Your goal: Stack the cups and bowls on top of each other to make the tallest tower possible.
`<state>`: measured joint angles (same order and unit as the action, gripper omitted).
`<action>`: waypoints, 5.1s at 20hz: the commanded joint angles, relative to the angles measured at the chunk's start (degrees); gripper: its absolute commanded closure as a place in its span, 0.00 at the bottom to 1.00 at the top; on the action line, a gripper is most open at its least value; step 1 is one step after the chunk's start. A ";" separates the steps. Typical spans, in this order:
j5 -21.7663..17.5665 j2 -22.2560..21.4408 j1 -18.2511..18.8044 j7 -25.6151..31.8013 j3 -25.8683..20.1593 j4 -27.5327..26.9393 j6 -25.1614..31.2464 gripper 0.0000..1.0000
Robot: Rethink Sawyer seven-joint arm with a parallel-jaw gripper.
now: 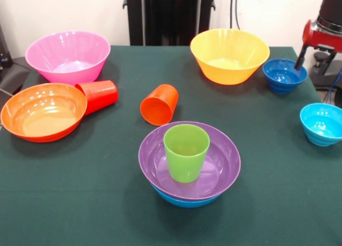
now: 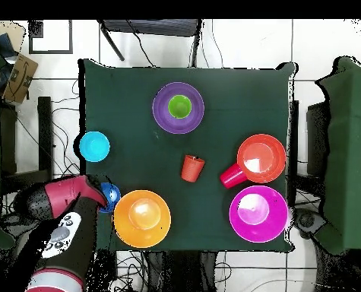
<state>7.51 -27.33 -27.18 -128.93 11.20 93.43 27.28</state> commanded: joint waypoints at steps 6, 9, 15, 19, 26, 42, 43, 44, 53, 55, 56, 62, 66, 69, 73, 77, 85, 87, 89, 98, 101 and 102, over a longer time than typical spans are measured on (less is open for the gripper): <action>0.87 6.11 -5.11 -10.80 0.96 -3.08 1.06 0.00; 1.21 7.03 -6.24 -11.30 2.06 -3.34 -0.14 0.00; 2.07 8.32 -7.26 -11.46 2.74 -3.47 -3.02 0.00; 2.17 9.03 -7.30 -11.15 2.86 -3.34 -5.04 0.00; 2.42 8.83 -6.22 -9.99 2.09 -2.72 -6.87 0.00; 1.59 1.80 1.47 -3.12 -2.81 -0.74 -2.09 1.00; 1.41 1.07 2.27 -2.43 -3.06 -0.89 -0.95 1.00; 1.37 0.60 2.79 -1.86 -3.31 -1.76 0.76 1.00; -0.43 1.62 5.14 -1.43 0.10 -13.43 16.44 1.00; -1.40 1.40 6.43 0.25 0.18 -15.46 18.98 1.00; -1.90 1.29 6.94 0.87 0.44 -16.58 20.31 1.00; -3.19 -2.54 11.45 5.93 -0.39 -20.51 28.66 1.00; -3.99 -3.44 14.79 9.99 -2.38 -22.14 31.58 1.00; -4.78 -1.78 17.60 12.41 -3.95 -23.62 30.28 1.00; -6.15 -0.01 20.93 15.00 -5.97 -25.89 29.94 1.00; -7.91 2.57 23.63 17.01 -7.68 -30.45 31.32 1.00; -11.10 3.60 25.68 17.17 -9.45 -32.29 31.33 1.00; -11.88 3.84 25.91 16.91 -9.76 -32.84 31.41 1.00; -12.74 4.36 26.09 16.73 -9.84 -33.72 31.50 1.00; -15.64 5.95 27.22 17.12 -10.59 -37.02 32.32 1.00; -16.18 6.79 28.03 18.23 -11.12 -39.84 35.04 1.00; -16.35 7.02 28.14 18.56 -11.34 -40.93 36.20 1.00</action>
<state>-4.30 -23.03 -0.70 -128.91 7.49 57.52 53.99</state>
